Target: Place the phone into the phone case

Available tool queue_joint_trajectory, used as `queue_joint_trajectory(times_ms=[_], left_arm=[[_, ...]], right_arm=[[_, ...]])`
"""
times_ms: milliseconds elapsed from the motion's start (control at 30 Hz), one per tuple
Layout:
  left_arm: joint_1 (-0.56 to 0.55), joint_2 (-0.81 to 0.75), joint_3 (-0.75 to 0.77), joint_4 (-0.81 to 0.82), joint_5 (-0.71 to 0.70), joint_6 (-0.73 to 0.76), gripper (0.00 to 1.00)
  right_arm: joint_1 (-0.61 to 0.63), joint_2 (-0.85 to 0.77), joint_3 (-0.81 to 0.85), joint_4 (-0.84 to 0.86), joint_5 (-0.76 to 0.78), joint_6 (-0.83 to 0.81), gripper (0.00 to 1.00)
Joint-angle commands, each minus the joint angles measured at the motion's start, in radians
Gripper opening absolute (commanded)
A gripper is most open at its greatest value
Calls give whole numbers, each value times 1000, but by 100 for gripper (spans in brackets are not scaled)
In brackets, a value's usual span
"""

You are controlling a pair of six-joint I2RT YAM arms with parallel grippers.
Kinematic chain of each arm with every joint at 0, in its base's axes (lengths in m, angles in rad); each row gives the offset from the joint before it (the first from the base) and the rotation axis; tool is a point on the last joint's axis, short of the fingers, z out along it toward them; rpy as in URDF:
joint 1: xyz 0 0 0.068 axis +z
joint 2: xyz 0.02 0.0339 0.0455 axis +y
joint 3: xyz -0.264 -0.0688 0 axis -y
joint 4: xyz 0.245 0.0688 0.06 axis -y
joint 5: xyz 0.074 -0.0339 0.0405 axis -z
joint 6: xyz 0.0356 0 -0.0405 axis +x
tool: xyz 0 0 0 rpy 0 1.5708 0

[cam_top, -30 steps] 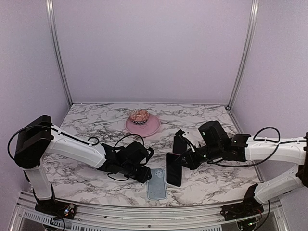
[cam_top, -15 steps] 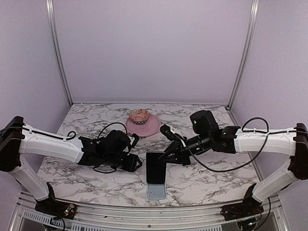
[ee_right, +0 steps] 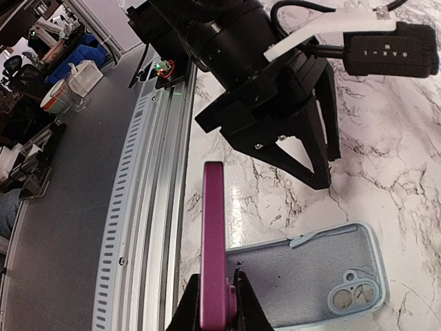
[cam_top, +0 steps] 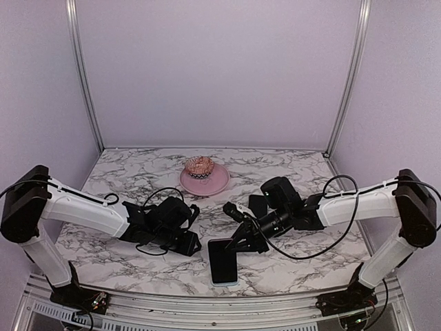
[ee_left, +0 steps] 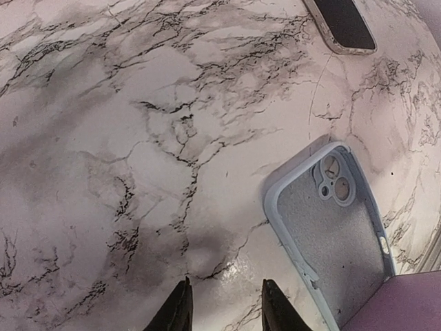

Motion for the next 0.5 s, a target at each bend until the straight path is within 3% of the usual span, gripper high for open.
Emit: queue_joint_trajectory(times_ms=[0, 233, 400, 467], left_arm=[[-10, 18, 30, -22, 16, 7, 35], [-20, 22, 32, -22, 17, 9, 35], [-20, 25, 40, -22, 16, 17, 35], [-20, 31, 48, -22, 15, 24, 35]], right_arm=[[4, 18, 4, 78, -41, 9, 0], [-22, 47, -13, 102, -67, 6, 0], [-23, 52, -39, 127, -36, 18, 31], [-27, 61, -40, 127, -17, 11, 34]])
